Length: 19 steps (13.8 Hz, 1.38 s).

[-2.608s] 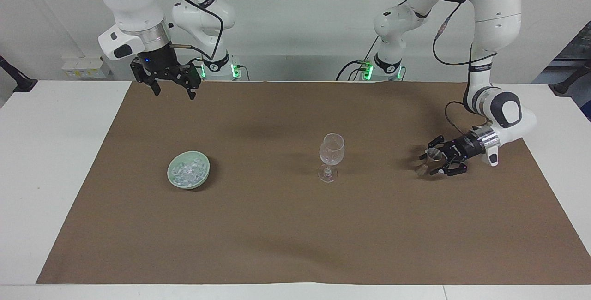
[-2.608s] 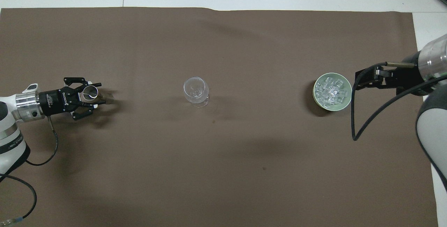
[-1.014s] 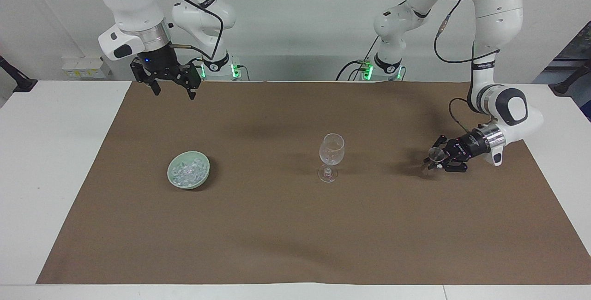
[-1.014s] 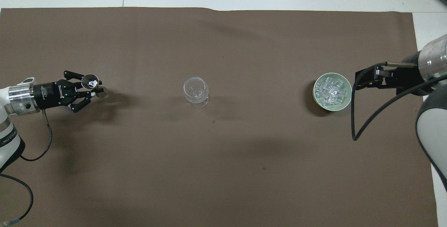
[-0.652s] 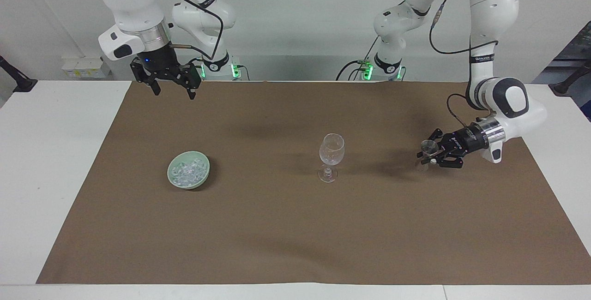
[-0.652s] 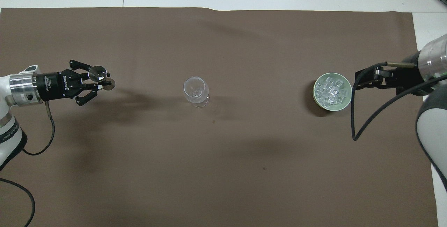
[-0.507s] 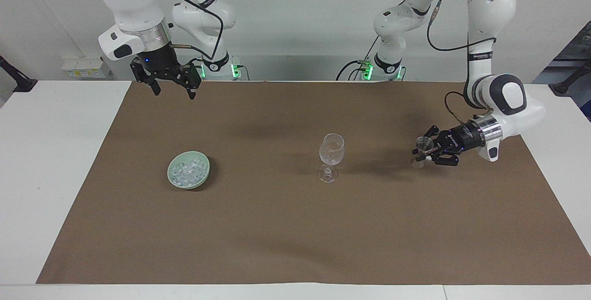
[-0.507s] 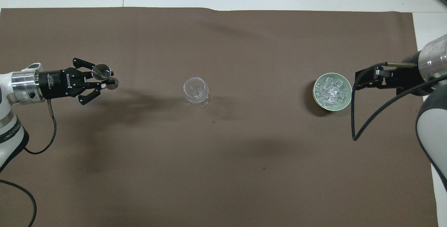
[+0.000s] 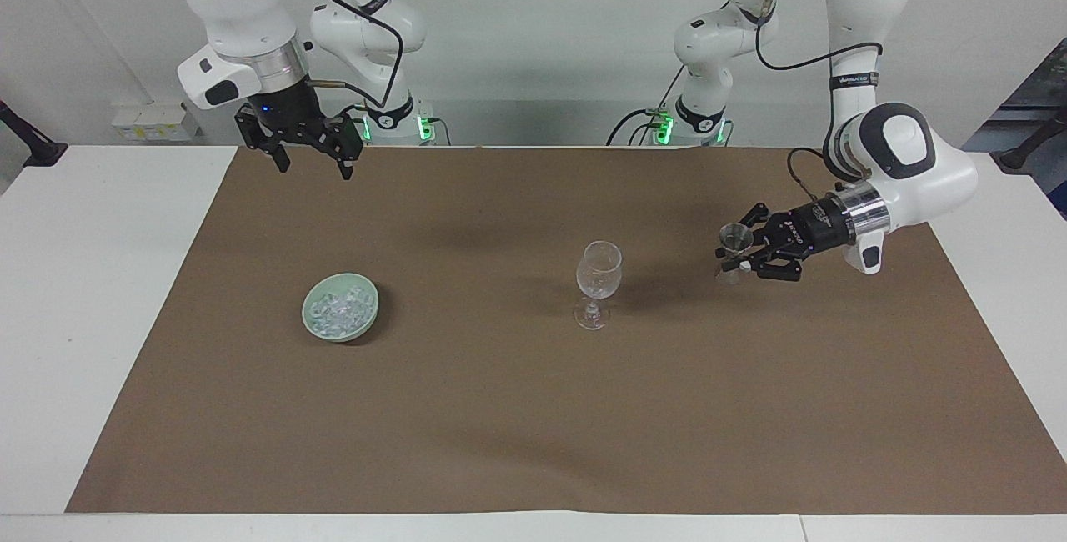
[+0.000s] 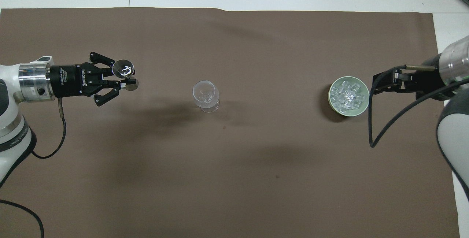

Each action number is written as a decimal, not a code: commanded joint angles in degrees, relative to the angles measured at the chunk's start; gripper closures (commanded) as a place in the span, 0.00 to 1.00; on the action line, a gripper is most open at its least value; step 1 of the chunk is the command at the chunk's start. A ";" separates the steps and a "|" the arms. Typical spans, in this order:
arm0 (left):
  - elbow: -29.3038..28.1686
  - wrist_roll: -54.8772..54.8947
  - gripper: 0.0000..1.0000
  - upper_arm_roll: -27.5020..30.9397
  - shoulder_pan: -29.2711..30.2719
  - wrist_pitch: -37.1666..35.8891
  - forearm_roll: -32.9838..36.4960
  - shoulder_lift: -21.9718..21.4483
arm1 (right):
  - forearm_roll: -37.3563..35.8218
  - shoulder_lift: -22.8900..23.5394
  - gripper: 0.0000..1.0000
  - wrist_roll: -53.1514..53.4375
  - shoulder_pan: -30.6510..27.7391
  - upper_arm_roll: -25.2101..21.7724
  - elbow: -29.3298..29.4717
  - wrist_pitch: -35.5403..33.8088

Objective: Pour wine and add ice with both arms
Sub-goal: 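Carry the bottle with the left gripper over the clear glass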

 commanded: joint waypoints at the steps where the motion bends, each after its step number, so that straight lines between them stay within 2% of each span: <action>1: -2.34 -4.13 1.00 -2.49 -0.60 4.81 0.74 -4.14 | 1.34 -0.82 0.00 -1.44 -1.43 0.76 -1.09 1.07; 3: -4.10 -5.19 1.00 -5.13 -0.60 8.43 0.74 -5.90 | 1.34 -0.82 0.00 -1.36 -1.43 0.68 -1.09 1.07; 6: -4.46 -5.54 1.00 -6.71 -0.95 9.84 0.74 -7.14 | 1.34 -0.82 0.00 -1.44 -1.43 0.68 -1.09 0.99; 8: -5.51 -6.94 1.00 -10.22 -1.04 14.92 0.66 -8.36 | 1.26 -0.82 0.00 -1.44 -1.43 0.68 -1.09 1.07; 12: -6.65 -7.56 1.00 -13.39 -1.48 18.80 0.74 -9.16 | 1.34 -0.82 0.00 -1.44 -1.43 0.68 -1.09 1.07; 15: -7.62 -9.49 1.00 -17.61 -1.57 26.61 0.74 -9.16 | 1.34 -0.82 0.00 -1.44 -1.43 0.76 -1.09 1.07; 19: -7.62 -9.58 1.00 -18.50 -2.01 30.32 2.66 -8.98 | 1.34 -0.82 0.00 -1.44 -1.43 0.76 -1.09 1.07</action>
